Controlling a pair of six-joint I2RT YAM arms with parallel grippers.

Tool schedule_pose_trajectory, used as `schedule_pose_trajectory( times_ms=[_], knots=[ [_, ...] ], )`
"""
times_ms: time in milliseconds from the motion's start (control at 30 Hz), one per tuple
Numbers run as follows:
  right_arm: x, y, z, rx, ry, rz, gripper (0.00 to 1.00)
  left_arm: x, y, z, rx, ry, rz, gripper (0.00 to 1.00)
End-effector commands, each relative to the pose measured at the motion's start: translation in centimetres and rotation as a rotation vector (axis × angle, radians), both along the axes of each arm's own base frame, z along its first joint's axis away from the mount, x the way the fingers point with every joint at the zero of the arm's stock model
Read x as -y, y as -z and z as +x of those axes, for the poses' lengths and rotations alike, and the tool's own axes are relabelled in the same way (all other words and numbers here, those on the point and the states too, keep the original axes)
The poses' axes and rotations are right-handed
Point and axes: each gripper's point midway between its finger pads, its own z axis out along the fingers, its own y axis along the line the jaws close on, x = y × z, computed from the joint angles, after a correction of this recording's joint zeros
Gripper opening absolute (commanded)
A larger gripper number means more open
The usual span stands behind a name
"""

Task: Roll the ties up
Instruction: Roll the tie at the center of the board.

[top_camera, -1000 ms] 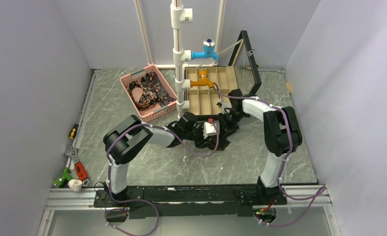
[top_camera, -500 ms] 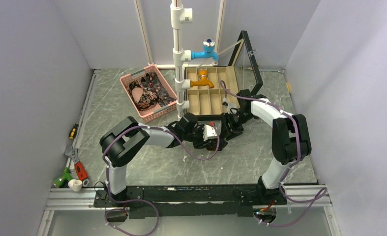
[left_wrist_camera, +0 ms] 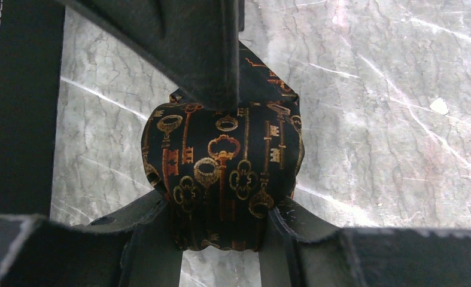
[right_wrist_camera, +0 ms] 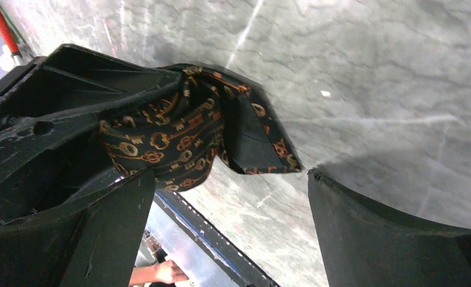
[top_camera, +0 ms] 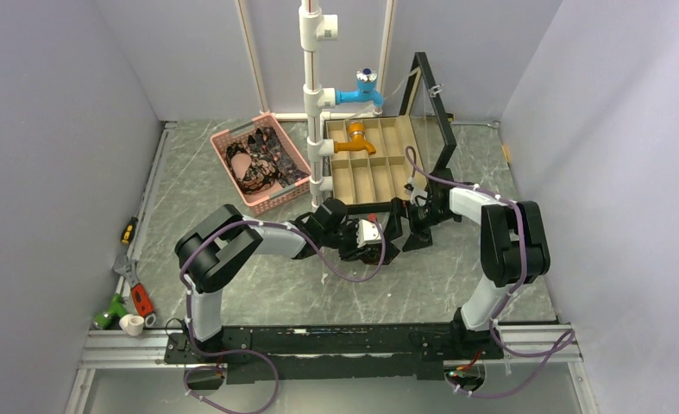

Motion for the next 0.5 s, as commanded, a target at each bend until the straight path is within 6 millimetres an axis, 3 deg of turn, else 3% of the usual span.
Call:
schedule_pose_trajectory(
  times_ms=[0,200,467],
  knots=[
    [-1.1,0.5,1.9,0.081,0.008,0.039,1.0,-4.2,6.5,-2.5,-0.122,-0.025,0.23,0.28],
    [-1.8,2.9,0.9,0.002,0.029,0.026,1.0,-4.0,6.4,-2.3,-0.125,-0.029,0.224,0.28],
    [-6.1,-3.7,1.2,0.091,-0.04,0.284,1.0,-4.0,6.3,-2.4,-0.124,-0.021,0.224,0.29]
  ],
)
